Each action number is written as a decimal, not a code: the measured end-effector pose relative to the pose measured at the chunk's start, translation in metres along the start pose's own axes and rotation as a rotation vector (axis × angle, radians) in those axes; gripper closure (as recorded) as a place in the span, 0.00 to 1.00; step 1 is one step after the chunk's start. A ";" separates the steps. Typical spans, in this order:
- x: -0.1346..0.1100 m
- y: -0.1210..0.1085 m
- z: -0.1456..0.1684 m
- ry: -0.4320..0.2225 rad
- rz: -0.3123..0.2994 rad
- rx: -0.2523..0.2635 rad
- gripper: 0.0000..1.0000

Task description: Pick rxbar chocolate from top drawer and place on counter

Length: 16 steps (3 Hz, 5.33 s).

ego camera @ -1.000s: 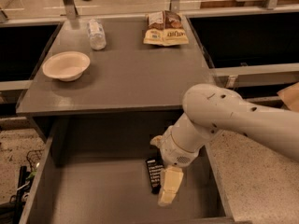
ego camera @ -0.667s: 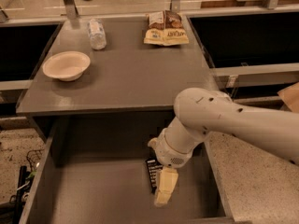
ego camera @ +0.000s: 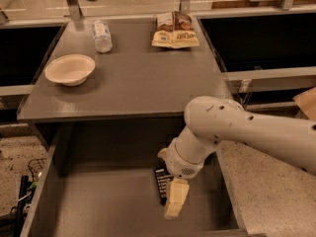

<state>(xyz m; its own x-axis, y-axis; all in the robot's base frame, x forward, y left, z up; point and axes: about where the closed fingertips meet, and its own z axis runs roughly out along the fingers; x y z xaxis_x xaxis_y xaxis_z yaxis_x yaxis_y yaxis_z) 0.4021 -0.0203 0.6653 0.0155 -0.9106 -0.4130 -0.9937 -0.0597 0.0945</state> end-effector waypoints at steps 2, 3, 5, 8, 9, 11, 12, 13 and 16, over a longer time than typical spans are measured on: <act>0.013 -0.029 0.029 -0.021 0.015 0.040 0.00; 0.013 -0.029 0.029 -0.021 0.011 0.040 0.00; 0.014 -0.023 0.045 -0.042 -0.018 0.025 0.00; 0.027 -0.026 0.056 -0.050 -0.022 -0.011 0.00; 0.027 -0.025 0.063 -0.038 -0.026 -0.029 0.00; 0.028 -0.021 0.076 -0.038 -0.019 -0.057 0.16; 0.028 -0.021 0.076 -0.038 -0.019 -0.057 0.47; 0.028 -0.021 0.076 -0.038 -0.019 -0.058 0.70; 0.024 -0.021 0.067 -0.038 -0.017 -0.059 1.00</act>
Offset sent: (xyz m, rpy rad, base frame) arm 0.0113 -0.0054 -0.0290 -0.0194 0.0017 -0.0779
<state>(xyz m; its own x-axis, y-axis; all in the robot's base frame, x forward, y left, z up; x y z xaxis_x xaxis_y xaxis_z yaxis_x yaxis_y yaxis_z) 0.4154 -0.0136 0.5926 0.0274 -0.8930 -0.4492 -0.9851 -0.1005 0.1398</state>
